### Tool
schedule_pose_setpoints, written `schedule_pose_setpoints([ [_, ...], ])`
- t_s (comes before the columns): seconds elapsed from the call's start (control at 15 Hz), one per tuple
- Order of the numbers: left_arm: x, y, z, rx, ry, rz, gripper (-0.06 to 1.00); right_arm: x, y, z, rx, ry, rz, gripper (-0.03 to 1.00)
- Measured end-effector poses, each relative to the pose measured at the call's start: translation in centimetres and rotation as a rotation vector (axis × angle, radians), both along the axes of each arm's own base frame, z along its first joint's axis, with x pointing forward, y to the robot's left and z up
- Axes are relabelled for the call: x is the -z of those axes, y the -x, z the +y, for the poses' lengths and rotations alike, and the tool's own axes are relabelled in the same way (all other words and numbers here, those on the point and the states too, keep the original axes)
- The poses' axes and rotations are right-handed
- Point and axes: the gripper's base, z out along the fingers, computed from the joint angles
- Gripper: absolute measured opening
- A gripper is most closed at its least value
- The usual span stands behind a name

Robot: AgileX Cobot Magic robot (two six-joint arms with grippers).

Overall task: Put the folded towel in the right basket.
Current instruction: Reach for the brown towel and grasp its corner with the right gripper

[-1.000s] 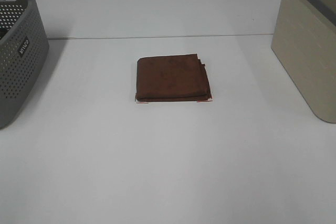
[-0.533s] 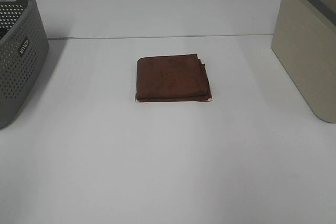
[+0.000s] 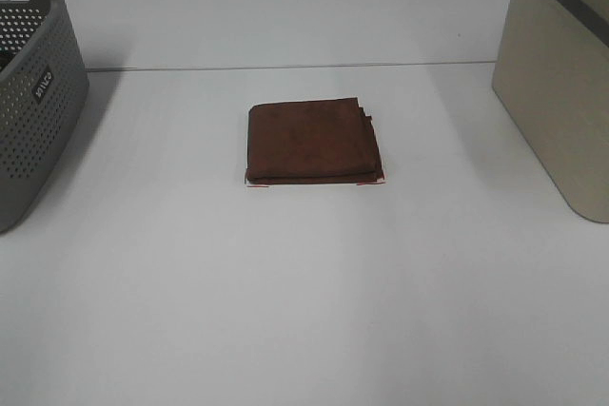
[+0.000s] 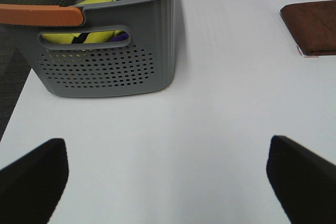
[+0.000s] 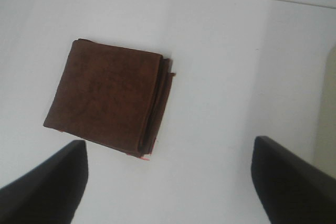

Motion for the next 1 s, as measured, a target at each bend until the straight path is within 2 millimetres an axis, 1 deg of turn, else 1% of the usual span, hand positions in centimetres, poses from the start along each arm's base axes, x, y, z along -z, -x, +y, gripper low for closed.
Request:
schedule_pose_setpoints([
  [0.07,0.0,0.0,0.0,0.000,0.000,0.000,0.97,0.7,-1.1,1.0,-0.022,0.000,0.017,0.79],
  [0.13,0.0,0.0,0.0,0.000,0.000,0.000,0.97,1.8,-2.2,1.6,-0.036,0.002,0.047,0.79],
  [0.27,0.0,0.0,0.0,0.000,0.000,0.000,0.97,5.1,-4.4,2.4,-0.024,-0.020,0.144,0.79],
  [0.4,0.0,0.0,0.0,0.000,0.000,0.000,0.97,8.2,-5.8,3.2,-0.031,-0.058,0.266,0.79],
  [0.6,0.0,0.0,0.0,0.000,0.000,0.000,0.97,13.1,-7.4,4.4,-0.053,-0.137,0.425,0.78],
  [0.67,0.0,0.0,0.0,0.000,0.000,0.000,0.97,13.9,-7.6,4.6,-0.054,-0.154,0.443,0.78],
  [0.87,0.0,0.0,0.0,0.000,0.000,0.000,0.97,17.5,-8.2,5.1,-0.065,-0.197,0.510,0.78],
  [1.0,0.0,0.0,0.0,0.000,0.000,0.000,0.97,19.3,-8.6,5.2,-0.054,-0.202,0.522,0.78],
])
